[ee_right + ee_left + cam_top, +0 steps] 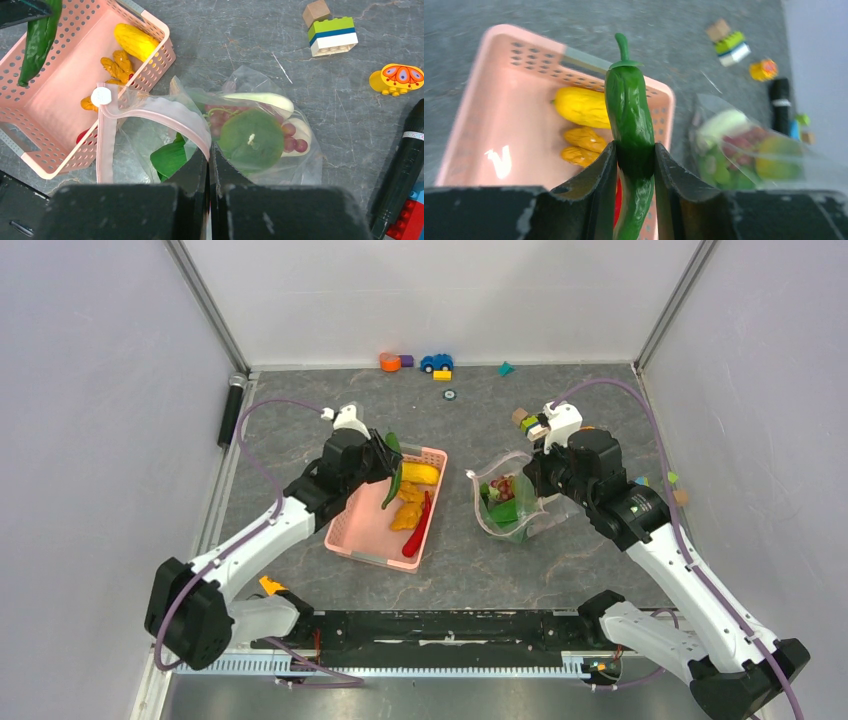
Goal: Place the food in the zip-top bag and seal the zipper
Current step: Pick up the fake vegetable from the bin, then place the fake vegetable in the zipper food storage bag.
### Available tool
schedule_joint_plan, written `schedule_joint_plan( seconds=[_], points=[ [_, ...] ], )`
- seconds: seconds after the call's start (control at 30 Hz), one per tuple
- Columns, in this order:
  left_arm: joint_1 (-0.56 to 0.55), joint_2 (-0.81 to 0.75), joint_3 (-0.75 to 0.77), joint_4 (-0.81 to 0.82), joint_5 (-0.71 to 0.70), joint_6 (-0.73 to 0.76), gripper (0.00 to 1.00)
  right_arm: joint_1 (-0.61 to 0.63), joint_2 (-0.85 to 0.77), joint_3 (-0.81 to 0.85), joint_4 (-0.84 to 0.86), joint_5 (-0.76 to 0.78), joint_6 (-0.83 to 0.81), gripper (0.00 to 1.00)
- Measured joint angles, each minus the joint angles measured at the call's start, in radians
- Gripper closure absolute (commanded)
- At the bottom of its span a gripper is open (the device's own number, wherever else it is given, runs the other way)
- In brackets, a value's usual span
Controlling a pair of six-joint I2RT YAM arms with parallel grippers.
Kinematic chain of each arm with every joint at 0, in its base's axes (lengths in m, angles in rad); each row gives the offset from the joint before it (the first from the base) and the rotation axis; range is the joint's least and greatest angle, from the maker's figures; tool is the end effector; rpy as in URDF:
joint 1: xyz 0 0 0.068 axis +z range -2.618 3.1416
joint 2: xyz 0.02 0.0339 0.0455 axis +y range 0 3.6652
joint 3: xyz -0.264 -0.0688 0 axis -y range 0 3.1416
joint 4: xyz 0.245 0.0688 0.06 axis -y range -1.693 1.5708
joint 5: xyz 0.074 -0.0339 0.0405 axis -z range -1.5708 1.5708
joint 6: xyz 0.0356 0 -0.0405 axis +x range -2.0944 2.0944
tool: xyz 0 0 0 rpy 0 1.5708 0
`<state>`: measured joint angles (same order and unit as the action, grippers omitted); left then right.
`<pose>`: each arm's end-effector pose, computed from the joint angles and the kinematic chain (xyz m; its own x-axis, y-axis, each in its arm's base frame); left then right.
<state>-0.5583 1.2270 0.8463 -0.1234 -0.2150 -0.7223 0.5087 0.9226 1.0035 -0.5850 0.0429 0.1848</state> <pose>0.2381 -0.1398 0.2742 -0.5448 -0.4213 -0.7251 -0.0014 0.8651 -0.5016 0.1718 0.0941 0.3506 -0.4981 -0.0676 -0.8645 -0.3686 0.9189 0.1405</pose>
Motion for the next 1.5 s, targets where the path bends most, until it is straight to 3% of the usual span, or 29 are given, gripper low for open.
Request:
schedule_joint_plan(
  seconds=[0.13,0.2,0.33,0.53,0.67,0.93,1.2,1.5],
  points=[
    [0.001,-0.056,-0.032,0.099,0.234,0.085,0.93,0.000,0.000,0.000,0.000,-0.014,0.000,1.00],
    [0.000,-0.075,-0.050,0.175,0.397,0.113,0.88,0.000,0.000,0.000,0.001,-0.019,0.000,1.00],
    [-0.023,-0.090,-0.069,0.344,0.734,0.130,0.89,0.000,0.000,0.000,0.001,-0.032,0.001,1.00],
    [-0.085,-0.090,-0.066,0.403,0.917,0.128,0.95,0.000,-0.002,0.000,0.002,-0.054,0.001,1.00],
    [-0.129,-0.084,-0.059,0.395,0.952,0.117,0.92,0.000,-0.011,-0.001,0.011,-0.067,0.001,1.00],
    [-0.309,0.020,0.088,0.251,0.913,0.078,0.98,0.000,-0.021,-0.004,0.040,-0.069,0.002,1.00],
    [-0.314,0.227,0.263,0.051,0.764,-0.001,0.98,0.000,-0.060,-0.034,0.078,-0.077,0.008,1.00],
    [-0.314,0.405,0.460,-0.087,0.691,-0.087,0.98,0.000,-0.099,-0.110,0.146,-0.195,-0.034,1.00]
  ],
)
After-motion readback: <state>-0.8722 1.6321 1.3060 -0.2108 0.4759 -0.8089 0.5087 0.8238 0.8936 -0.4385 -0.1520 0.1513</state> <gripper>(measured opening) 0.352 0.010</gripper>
